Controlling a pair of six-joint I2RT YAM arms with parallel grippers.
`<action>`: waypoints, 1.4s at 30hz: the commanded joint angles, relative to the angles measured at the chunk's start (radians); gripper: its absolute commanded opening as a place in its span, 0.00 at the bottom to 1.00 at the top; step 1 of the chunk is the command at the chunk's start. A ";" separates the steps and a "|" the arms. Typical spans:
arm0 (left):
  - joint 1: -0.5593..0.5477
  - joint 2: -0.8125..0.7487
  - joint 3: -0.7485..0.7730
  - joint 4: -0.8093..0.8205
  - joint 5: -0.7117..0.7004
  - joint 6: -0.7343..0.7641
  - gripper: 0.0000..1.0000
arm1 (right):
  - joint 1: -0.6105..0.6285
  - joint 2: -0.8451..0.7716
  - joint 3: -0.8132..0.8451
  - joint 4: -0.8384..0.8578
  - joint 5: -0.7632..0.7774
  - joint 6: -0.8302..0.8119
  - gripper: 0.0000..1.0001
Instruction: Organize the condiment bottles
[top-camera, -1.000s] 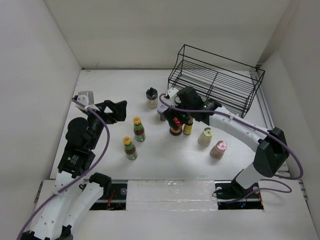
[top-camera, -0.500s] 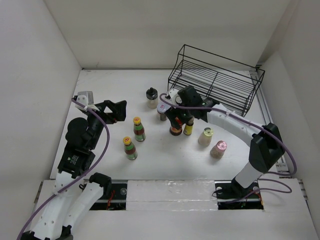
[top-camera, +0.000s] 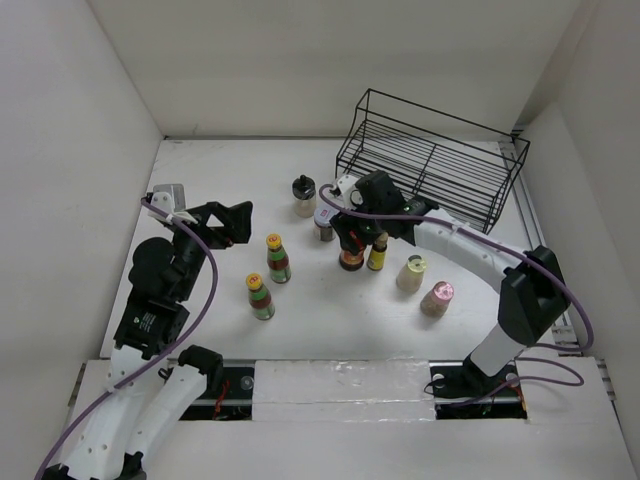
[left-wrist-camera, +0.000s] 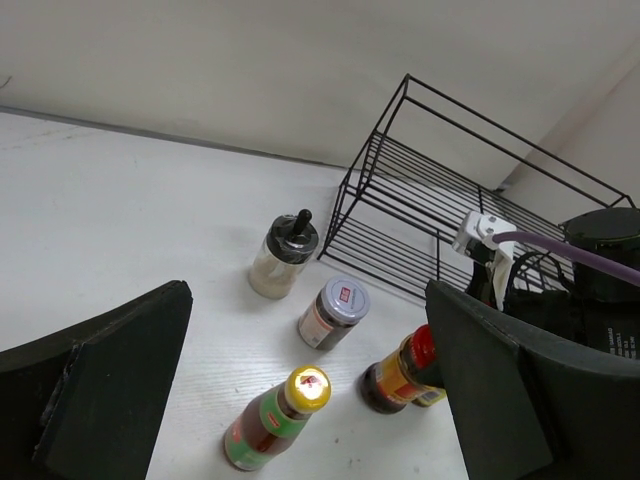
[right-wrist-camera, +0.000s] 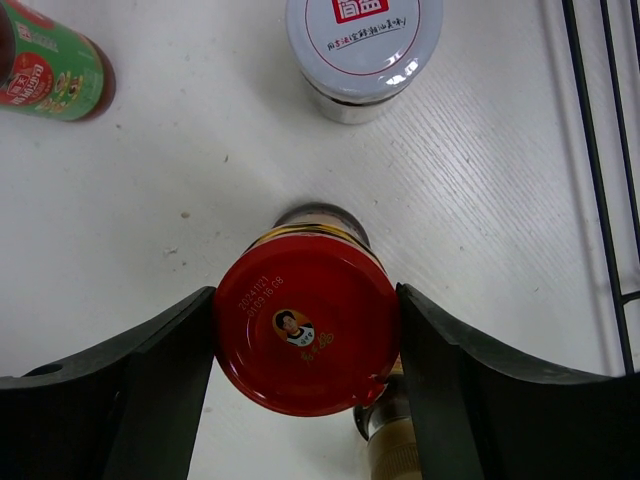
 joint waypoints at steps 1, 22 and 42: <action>0.002 -0.016 0.007 0.039 0.011 -0.002 1.00 | 0.000 -0.084 0.022 0.058 0.029 0.031 0.49; 0.002 -0.034 -0.002 0.048 0.031 -0.011 1.00 | -0.224 -0.110 0.545 0.301 -0.039 0.096 0.44; 0.002 -0.034 -0.002 0.048 0.051 -0.011 1.00 | -0.424 0.415 1.196 0.360 -0.059 0.269 0.44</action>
